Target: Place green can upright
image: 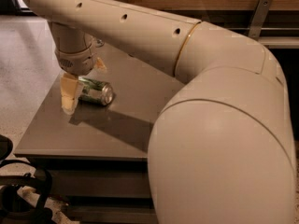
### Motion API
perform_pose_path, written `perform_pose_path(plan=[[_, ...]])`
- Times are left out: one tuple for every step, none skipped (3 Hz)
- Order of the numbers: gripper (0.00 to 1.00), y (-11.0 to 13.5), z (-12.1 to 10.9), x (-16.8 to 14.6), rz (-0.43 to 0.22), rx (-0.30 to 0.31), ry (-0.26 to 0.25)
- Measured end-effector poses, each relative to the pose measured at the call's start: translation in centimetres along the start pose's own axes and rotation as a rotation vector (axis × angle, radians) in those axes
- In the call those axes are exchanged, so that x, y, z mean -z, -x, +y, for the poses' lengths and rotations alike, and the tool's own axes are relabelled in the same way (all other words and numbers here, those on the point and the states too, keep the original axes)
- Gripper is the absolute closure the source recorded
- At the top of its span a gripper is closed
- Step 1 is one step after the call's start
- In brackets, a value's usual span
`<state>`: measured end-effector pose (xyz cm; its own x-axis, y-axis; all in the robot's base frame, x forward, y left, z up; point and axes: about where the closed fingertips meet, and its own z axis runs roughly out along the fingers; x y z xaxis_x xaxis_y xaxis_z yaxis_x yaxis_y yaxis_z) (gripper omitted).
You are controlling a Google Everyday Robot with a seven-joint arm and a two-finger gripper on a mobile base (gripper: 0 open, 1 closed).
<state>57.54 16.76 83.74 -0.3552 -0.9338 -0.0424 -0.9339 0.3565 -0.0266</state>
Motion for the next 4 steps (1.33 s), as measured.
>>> perform_pose_path(plan=[[0.32, 0.14, 0.00, -0.62, 0.012, -0.010, 0.000], [0.55, 0.50, -0.07, -0.76, 0.000, -0.009, -0.002], [0.78, 0.80, -0.13, -0.93, -0.010, -0.009, -0.004], [0.99, 1.05, -0.18, -1.09, -0.018, -0.008, -0.005]])
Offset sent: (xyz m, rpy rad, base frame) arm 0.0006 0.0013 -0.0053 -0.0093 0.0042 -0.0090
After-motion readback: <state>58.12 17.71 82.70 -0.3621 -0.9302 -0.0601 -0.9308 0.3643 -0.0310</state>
